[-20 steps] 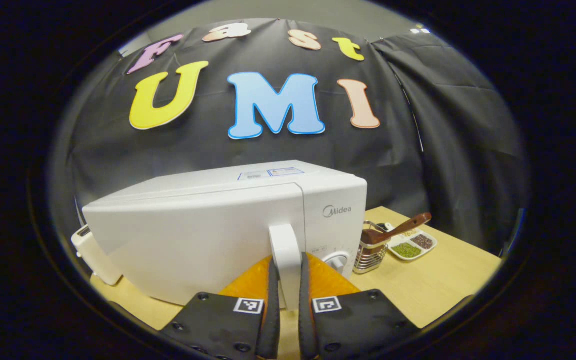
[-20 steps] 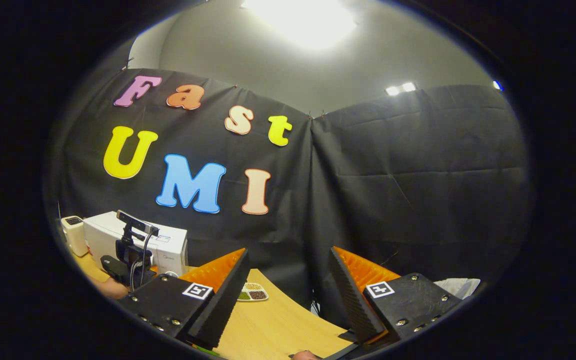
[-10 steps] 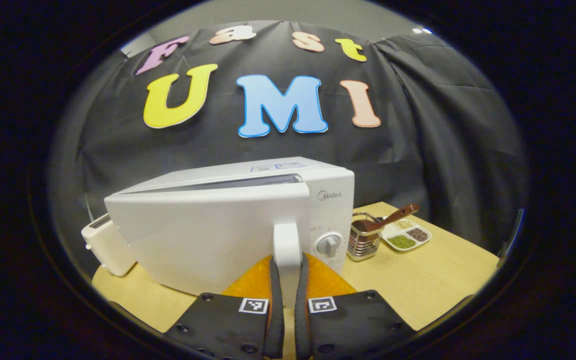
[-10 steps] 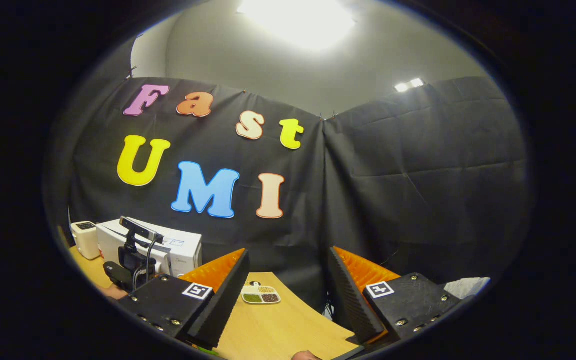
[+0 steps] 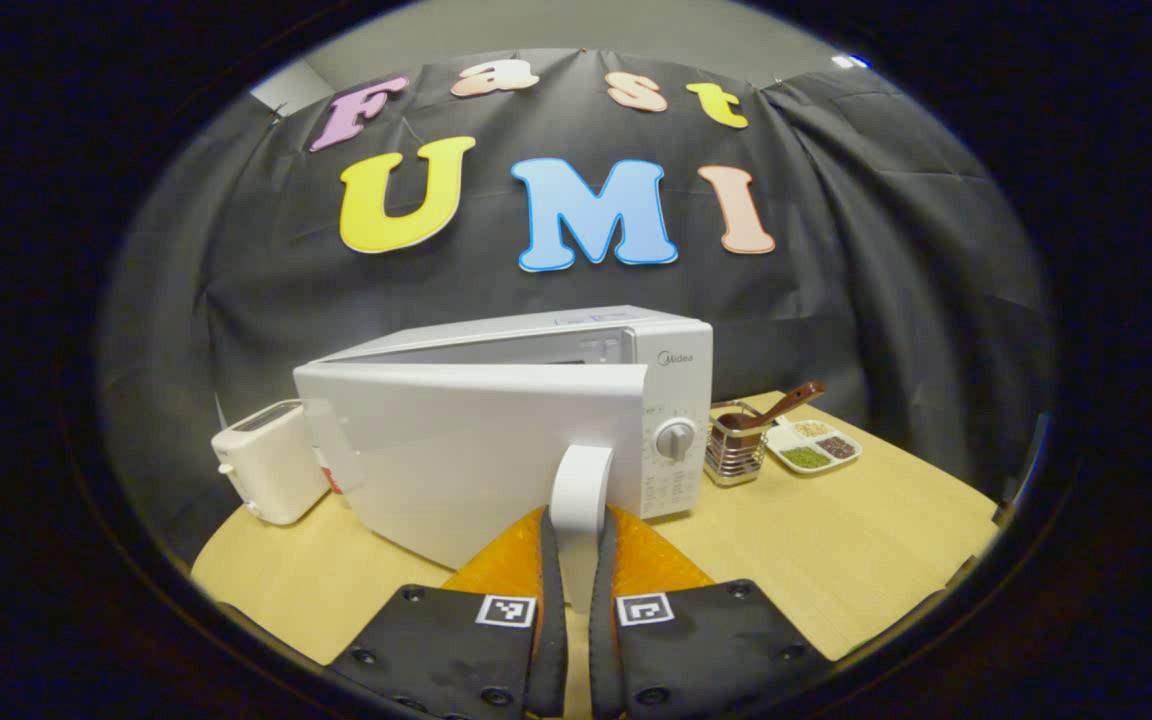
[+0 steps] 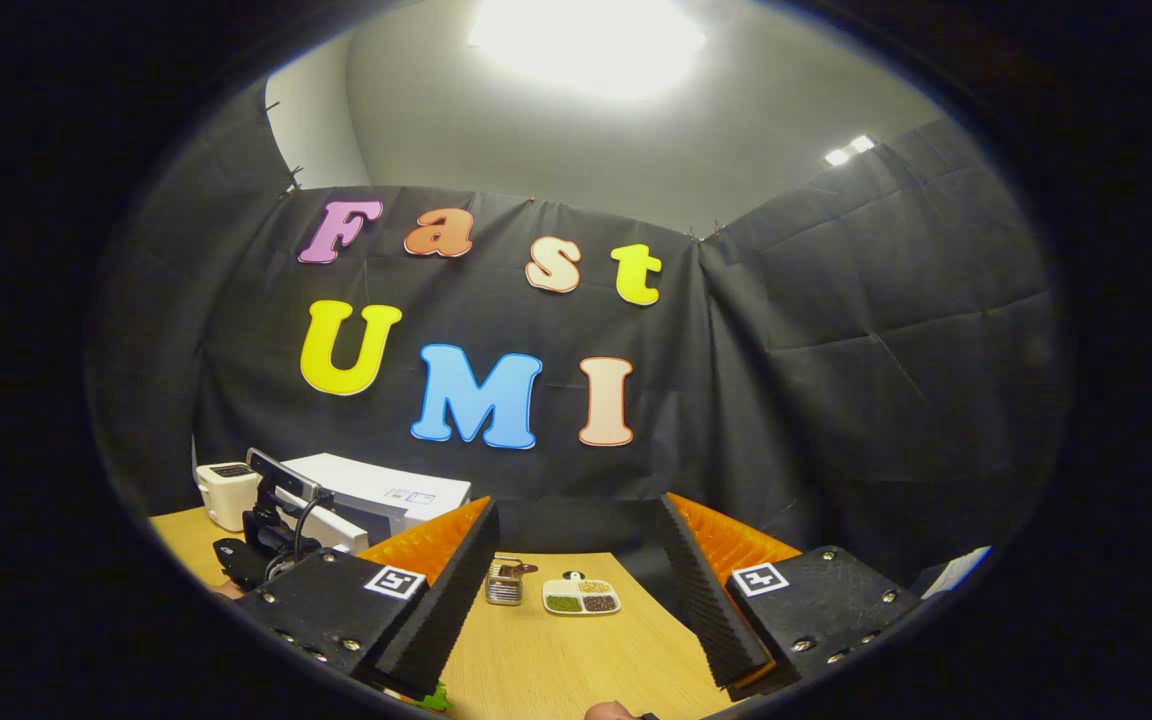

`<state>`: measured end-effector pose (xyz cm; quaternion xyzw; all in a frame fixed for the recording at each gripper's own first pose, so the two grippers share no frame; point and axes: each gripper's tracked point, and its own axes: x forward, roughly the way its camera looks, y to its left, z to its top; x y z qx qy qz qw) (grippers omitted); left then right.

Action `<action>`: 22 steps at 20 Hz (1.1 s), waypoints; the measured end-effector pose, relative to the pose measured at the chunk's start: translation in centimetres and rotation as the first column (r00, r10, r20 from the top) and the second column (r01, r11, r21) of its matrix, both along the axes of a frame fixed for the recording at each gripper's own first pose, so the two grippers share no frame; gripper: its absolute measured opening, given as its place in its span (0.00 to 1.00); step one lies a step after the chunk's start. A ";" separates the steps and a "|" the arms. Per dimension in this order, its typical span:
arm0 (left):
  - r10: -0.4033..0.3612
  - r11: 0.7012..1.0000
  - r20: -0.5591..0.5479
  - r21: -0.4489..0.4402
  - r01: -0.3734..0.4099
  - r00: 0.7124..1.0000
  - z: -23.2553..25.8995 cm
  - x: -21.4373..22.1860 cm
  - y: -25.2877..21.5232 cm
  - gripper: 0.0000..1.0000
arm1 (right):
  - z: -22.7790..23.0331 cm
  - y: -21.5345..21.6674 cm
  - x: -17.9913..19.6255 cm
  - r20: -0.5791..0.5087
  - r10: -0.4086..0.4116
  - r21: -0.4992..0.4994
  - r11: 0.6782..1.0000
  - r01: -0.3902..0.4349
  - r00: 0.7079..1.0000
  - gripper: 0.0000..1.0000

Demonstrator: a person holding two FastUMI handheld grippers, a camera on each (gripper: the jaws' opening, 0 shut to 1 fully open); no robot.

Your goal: Open the microwave oven with the left hand, put the food in, and close the microwave oven.

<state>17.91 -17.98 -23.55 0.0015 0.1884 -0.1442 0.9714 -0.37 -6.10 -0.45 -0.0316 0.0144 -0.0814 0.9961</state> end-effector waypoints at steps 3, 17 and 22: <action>0.050 0.998 -0.005 0.026 -0.050 0.999 0.1 -1.9 2.3 0.16 | -0.2 -0.1 -0.5 0.004 0.058 0.034 0.998 -0.058 0.998 0.96; 0.205 0.975 -0.017 0.085 -0.203 0.979 -0.5 -9.1 16.3 0.15 | 1.3 7.8 -1.1 0.058 0.230 0.058 0.971 -0.233 0.972 0.95; 0.178 0.981 -0.008 0.085 -0.177 0.984 -0.9 -9.9 20.0 0.15 | 1.6 12.2 -1.7 0.057 0.231 0.052 0.971 -0.234 0.971 0.96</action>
